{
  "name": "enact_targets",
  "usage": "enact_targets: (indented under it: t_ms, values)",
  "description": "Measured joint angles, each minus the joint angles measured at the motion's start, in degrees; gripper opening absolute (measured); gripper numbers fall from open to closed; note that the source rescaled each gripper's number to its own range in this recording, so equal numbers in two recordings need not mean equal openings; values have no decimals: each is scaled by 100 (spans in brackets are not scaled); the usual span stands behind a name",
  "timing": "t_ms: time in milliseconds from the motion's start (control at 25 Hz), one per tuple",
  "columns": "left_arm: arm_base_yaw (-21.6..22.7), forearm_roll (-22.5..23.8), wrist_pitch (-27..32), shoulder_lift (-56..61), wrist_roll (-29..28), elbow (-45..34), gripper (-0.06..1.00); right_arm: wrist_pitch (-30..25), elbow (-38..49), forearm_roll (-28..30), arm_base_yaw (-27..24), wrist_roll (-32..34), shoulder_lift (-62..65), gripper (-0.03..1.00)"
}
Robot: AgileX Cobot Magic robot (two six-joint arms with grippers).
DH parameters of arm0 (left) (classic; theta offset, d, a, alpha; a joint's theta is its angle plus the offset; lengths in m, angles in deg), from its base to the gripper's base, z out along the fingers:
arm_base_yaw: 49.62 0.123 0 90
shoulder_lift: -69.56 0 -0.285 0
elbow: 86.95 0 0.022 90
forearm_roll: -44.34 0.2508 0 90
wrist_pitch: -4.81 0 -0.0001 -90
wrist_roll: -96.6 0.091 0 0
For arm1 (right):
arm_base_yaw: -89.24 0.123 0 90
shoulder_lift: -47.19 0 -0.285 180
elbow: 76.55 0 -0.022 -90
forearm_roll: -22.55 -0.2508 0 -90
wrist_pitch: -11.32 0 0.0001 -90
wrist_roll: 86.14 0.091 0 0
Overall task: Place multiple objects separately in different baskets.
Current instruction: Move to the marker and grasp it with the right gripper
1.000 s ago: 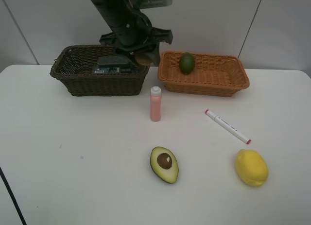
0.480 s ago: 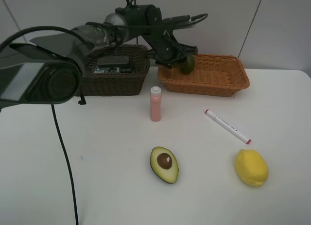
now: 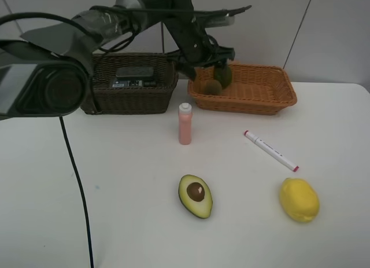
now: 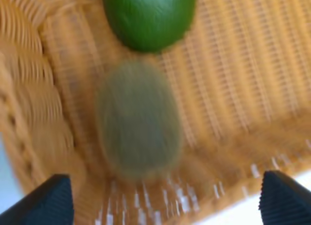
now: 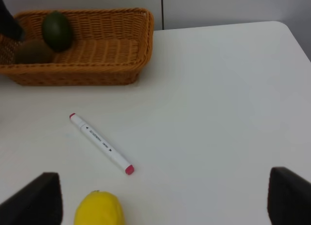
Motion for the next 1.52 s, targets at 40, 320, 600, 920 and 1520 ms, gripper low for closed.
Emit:
enact_targets:
  t_ms: [40, 320, 600, 920, 1520]
  values:
    - [0, 0, 318, 103, 0, 20, 99, 0, 0, 0, 0, 0, 0, 100]
    - [0, 116, 936, 669, 50, -116, 99, 0, 0, 0, 0, 0, 0, 100]
    - [362, 1104, 936, 1958, 214, -1662, 99, 0, 0, 0, 0, 0, 0, 100]
    - [2589, 1478, 921, 4589, 197, -4912, 99, 0, 0, -5, 0, 0, 0, 100]
    - [3724, 419, 940, 9882, 1107, -9169, 99, 0, 0, -5, 0, 0, 0, 100]
